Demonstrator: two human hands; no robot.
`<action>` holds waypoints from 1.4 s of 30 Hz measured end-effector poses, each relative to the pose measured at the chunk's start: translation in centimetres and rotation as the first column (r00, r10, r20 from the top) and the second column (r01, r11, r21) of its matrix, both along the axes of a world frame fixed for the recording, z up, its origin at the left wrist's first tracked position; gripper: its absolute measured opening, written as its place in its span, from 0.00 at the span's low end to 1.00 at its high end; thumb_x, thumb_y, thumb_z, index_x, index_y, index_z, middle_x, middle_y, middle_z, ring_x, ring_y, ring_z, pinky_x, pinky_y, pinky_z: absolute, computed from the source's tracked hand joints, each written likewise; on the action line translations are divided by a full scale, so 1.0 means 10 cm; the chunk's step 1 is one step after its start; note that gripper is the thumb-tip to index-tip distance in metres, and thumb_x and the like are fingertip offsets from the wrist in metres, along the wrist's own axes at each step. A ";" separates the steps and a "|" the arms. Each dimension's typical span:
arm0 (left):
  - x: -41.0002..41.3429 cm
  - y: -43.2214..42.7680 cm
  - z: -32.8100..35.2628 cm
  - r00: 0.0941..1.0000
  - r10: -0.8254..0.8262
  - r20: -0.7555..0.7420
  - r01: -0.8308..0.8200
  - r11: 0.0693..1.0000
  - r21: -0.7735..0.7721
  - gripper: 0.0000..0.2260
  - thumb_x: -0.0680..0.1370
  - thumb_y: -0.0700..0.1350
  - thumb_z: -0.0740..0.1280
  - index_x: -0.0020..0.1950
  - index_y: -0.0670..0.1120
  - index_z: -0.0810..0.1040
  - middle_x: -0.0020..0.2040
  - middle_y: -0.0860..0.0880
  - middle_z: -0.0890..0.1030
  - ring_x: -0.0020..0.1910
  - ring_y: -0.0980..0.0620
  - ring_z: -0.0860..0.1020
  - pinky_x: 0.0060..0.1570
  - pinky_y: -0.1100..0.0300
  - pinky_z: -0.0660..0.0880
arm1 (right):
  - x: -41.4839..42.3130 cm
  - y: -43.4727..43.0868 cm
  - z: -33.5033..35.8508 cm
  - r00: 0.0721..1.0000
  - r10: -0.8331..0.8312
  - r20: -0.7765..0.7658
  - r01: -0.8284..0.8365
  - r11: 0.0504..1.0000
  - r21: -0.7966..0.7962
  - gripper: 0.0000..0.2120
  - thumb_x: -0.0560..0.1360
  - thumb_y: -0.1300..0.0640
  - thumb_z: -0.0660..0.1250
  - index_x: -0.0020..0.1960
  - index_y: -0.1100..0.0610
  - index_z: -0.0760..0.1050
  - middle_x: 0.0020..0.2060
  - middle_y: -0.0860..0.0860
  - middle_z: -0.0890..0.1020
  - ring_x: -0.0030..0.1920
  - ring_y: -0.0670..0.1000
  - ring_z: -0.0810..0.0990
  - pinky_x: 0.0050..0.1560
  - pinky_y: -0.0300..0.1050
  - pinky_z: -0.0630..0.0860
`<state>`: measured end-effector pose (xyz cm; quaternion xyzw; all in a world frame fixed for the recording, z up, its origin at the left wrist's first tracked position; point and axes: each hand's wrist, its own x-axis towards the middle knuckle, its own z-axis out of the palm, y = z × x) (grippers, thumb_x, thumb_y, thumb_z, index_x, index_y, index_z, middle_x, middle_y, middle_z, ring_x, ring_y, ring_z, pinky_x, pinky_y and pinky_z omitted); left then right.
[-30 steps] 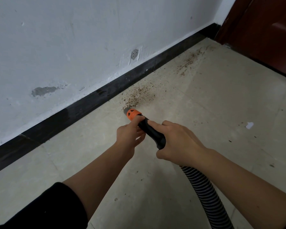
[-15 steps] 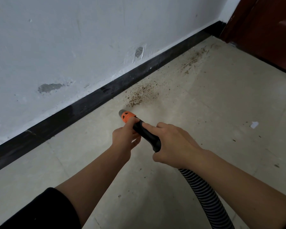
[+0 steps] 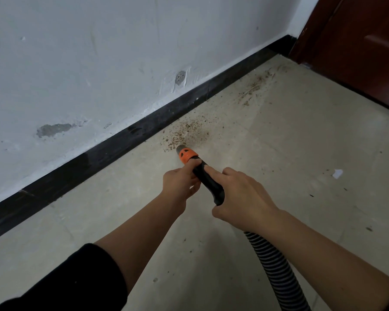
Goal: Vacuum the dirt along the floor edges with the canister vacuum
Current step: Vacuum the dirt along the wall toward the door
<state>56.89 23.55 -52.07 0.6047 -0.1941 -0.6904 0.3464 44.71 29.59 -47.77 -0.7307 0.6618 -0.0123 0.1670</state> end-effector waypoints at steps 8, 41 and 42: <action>-0.12 -0.14 -0.03 1.000 -0.020 -0.001 0.020 1.000 -0.020 0.13 0.75 0.47 0.73 0.50 0.39 0.81 0.46 0.42 0.83 0.40 0.52 0.81 0.29 0.66 0.76 | -0.09 -0.11 -0.04 0.998 -0.055 -0.001 0.055 0.998 -0.002 0.43 0.70 0.51 0.69 0.77 0.41 0.47 0.45 0.46 0.67 0.45 0.49 0.69 0.40 0.40 0.70; 0.14 -0.11 -0.17 0.996 0.093 0.013 -0.092 0.993 -0.072 0.08 0.75 0.48 0.71 0.46 0.43 0.78 0.42 0.45 0.82 0.41 0.52 0.80 0.36 0.62 0.76 | 0.12 -0.19 -0.05 0.997 0.078 0.011 -0.078 0.997 -0.010 0.44 0.71 0.51 0.68 0.78 0.42 0.45 0.44 0.45 0.65 0.45 0.48 0.68 0.41 0.40 0.69; 0.13 -0.11 -0.18 0.996 0.088 0.006 -0.087 0.994 -0.070 0.09 0.75 0.48 0.71 0.47 0.43 0.78 0.43 0.45 0.83 0.41 0.52 0.81 0.36 0.63 0.76 | 0.10 -0.19 -0.04 0.997 0.071 0.010 -0.071 0.997 -0.009 0.44 0.71 0.51 0.68 0.78 0.42 0.45 0.44 0.45 0.66 0.45 0.48 0.69 0.41 0.40 0.70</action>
